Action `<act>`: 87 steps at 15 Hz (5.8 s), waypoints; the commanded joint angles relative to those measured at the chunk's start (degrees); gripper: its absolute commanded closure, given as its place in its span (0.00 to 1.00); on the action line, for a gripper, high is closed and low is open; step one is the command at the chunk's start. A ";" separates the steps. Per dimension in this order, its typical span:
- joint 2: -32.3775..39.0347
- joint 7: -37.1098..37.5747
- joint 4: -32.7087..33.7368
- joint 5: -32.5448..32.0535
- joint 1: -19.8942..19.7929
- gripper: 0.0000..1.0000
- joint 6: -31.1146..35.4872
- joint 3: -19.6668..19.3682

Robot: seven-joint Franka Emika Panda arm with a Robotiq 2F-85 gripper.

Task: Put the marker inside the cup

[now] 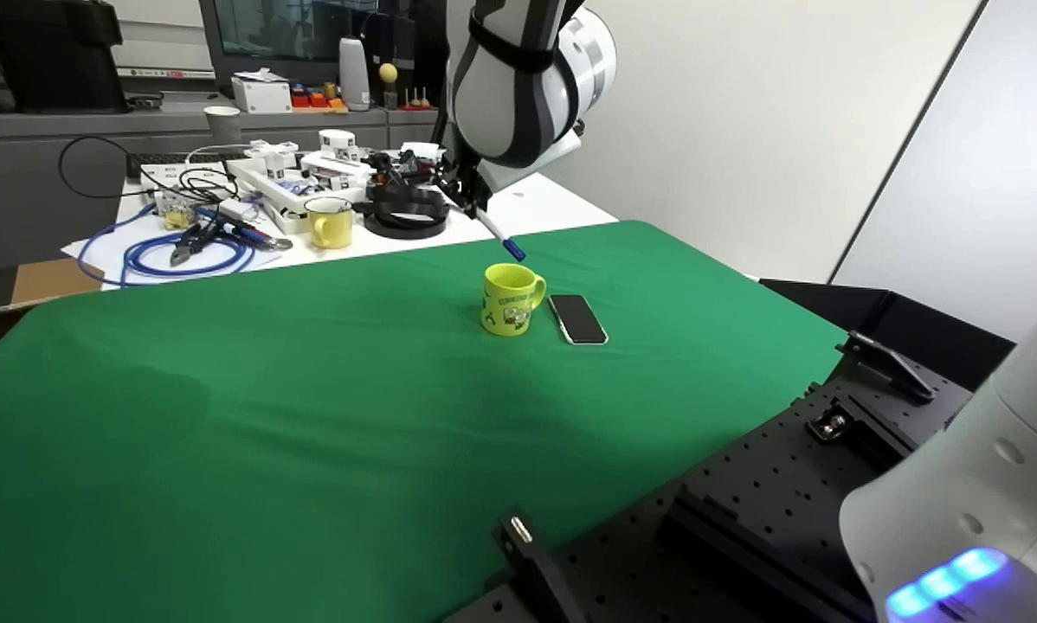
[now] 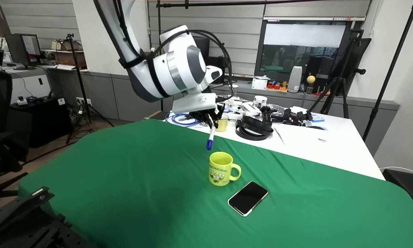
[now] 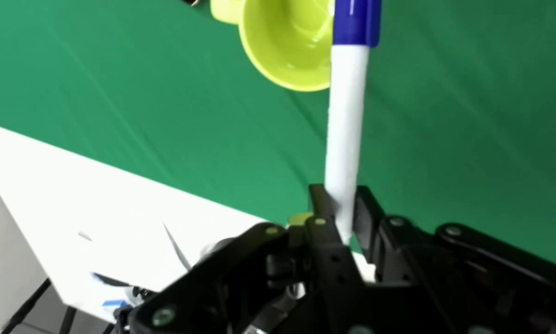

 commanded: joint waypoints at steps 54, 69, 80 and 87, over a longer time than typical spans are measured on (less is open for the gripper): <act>23.11 -8.51 9.78 36.47 8.84 0.96 15.59 -6.86; 23.59 -6.64 5.22 35.90 14.95 0.96 15.06 -9.76; 23.46 -6.24 4.81 35.78 13.75 0.96 14.44 -6.54; 22.64 -6.54 1.78 35.87 14.39 0.57 14.43 -6.22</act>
